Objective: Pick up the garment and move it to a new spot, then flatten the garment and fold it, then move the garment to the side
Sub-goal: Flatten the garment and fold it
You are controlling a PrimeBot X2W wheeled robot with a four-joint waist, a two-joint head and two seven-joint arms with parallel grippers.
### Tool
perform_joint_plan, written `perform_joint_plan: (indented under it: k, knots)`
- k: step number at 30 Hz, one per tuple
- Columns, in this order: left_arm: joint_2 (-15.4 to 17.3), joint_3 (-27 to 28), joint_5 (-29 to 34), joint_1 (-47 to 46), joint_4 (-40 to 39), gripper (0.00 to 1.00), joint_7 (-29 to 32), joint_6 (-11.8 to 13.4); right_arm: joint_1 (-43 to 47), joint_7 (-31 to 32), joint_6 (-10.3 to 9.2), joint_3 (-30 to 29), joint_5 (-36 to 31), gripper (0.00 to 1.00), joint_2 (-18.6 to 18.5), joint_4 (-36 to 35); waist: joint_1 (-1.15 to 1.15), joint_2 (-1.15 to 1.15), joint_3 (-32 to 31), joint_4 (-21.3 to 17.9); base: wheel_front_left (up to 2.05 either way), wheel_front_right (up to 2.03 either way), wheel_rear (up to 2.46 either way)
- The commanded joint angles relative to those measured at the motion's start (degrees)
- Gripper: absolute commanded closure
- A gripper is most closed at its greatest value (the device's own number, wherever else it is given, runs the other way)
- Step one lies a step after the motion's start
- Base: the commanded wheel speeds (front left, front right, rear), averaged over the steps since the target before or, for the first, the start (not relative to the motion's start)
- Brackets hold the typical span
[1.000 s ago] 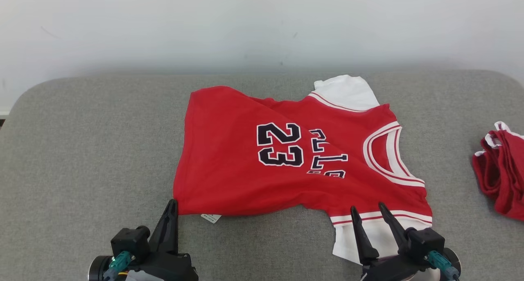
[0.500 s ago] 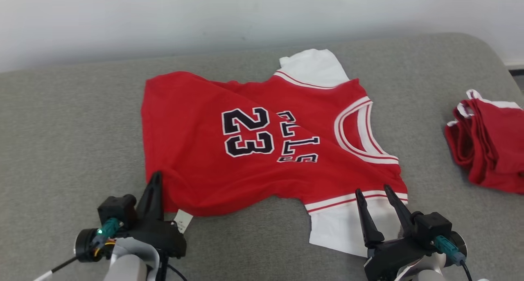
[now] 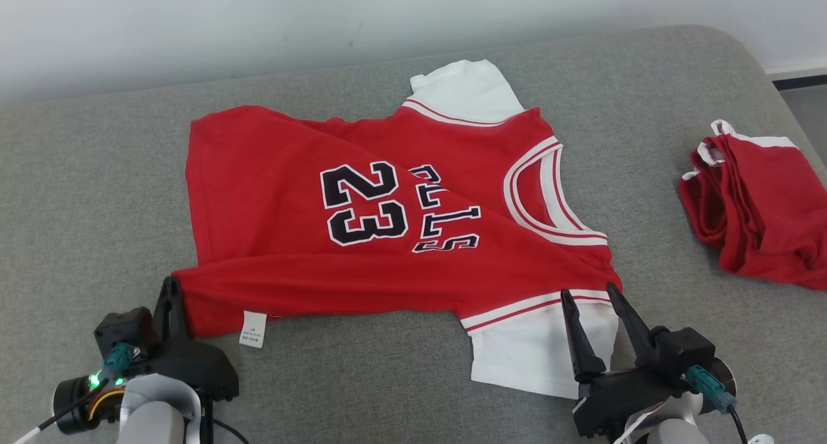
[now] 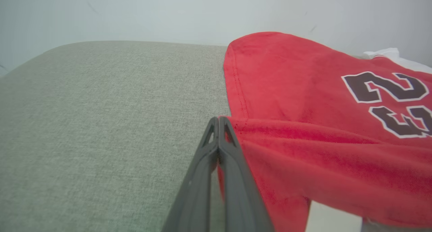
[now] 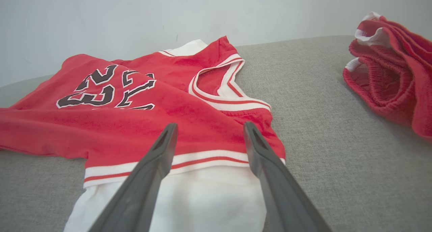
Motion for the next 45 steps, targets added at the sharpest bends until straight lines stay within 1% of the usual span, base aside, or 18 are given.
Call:
perform_joint_plan:
  k: [1, 3, 4, 5, 6, 8, 12, 19, 25, 30, 35, 40, 45]
  knots:
    - [0.32, 0.30, 0.34, 0.10, 0.88, 1.00, -0.16, -0.42, -0.15, 0.03, -0.16, 0.17, 0.08, 0.00, 0.20, -0.05, -0.01, 0.00, -0.07, 0.12, 0.00, 0.00, 0.00]
    - [0.16, 0.48, 0.71, -0.01, 1.31, 1.00, -0.16, -0.75, -0.14, 0.03, -0.16, 0.29, -0.09, 0.00, 0.31, 0.04, -0.01, 0.00, -0.27, 0.19, 0.00, 0.00, 0.00]
    - [-0.07, 0.64, 0.62, 0.14, 1.48, 0.88, -0.16, -0.65, -0.13, 0.03, -0.16, 0.29, -0.08, 0.00, 0.27, 0.14, -0.01, 0.00, -0.44, 0.25, 0.00, 0.00, 0.00]
    - [-0.28, 0.86, 0.46, 0.32, 1.42, 0.18, -0.16, -0.67, -0.12, 0.03, -0.16, 0.33, -0.03, 0.00, 0.21, 0.23, -0.01, 0.00, -0.64, 0.29, 0.00, 0.00, 0.00]
    - [-0.34, 1.08, 0.47, 0.60, 1.35, 0.00, -0.16, -0.82, -0.08, 0.03, -0.16, 0.31, 0.05, 0.00, 0.12, 0.29, -0.01, 0.00, -0.93, 0.34, 0.00, 0.00, 0.00]
    - [-0.63, 1.92, 0.25, 1.21, 0.34, 0.00, -0.16, -1.07, 0.11, 0.03, -0.16, 0.16, 0.13, 0.00, 0.03, 0.19, -0.01, 0.00, -1.48, 0.42, 0.00, 0.00, 0.00]
    - [-1.43, 3.60, 0.90, 4.64, -3.67, 0.00, -0.16, -0.59, 1.17, 0.03, -0.16, -0.87, -0.60, 0.00, 0.22, -0.27, -0.01, 0.00, -3.00, 0.64, 0.00, 0.00, 0.00]
    - [-2.35, 4.66, 3.76, 12.42, -11.79, 0.00, -0.16, -1.91, 3.31, 0.03, -0.16, -4.35, -3.71, 0.00, 1.55, -3.66, -0.01, 0.00, -5.65, 1.64, 0.00, 0.00, 0.00]
    - [-2.65, 4.54, 6.80, 17.70, -16.74, 0.00, -0.16, -2.69, 4.39, 0.03, -0.16, -5.59, -5.81, 0.00, 2.53, -4.05, -0.01, 0.00, -7.40, 2.67, 0.00, 0.00, 0.00]
    - [-2.85, 4.24, 8.66, 22.22, -18.75, 0.00, -0.16, -3.92, 5.51, 0.03, -0.16, -5.68, -6.78, 0.00, 2.95, -3.73, -0.01, 0.00, -9.52, 3.36, 0.00, 0.00, 0.00]
    - [-3.14, 3.80, 8.80, 25.84, -20.39, 0.00, -0.16, -4.85, 7.07, 0.03, -0.16, -6.03, -7.69, 0.00, 3.23, -3.80, -0.01, 0.00, -11.27, 4.05, 0.00, 0.00, 0.00]
    - [-3.26, 3.00, 9.50, 26.91, -20.98, 0.00, -0.16, -5.31, 8.54, 0.03, -0.16, -5.69, -8.24, 0.00, 3.29, -3.42, -0.01, 0.00, -12.28, 4.43, 0.00, 0.00, 0.00]
    - [-3.34, 2.55, 9.67, 27.70, -20.62, 0.00, -0.16, -5.82, 9.93, 0.03, -0.16, -5.71, -7.38, 0.00, 3.30, -2.21, -0.01, 0.00, -12.86, 4.23, 0.00, 0.00, 0.00]
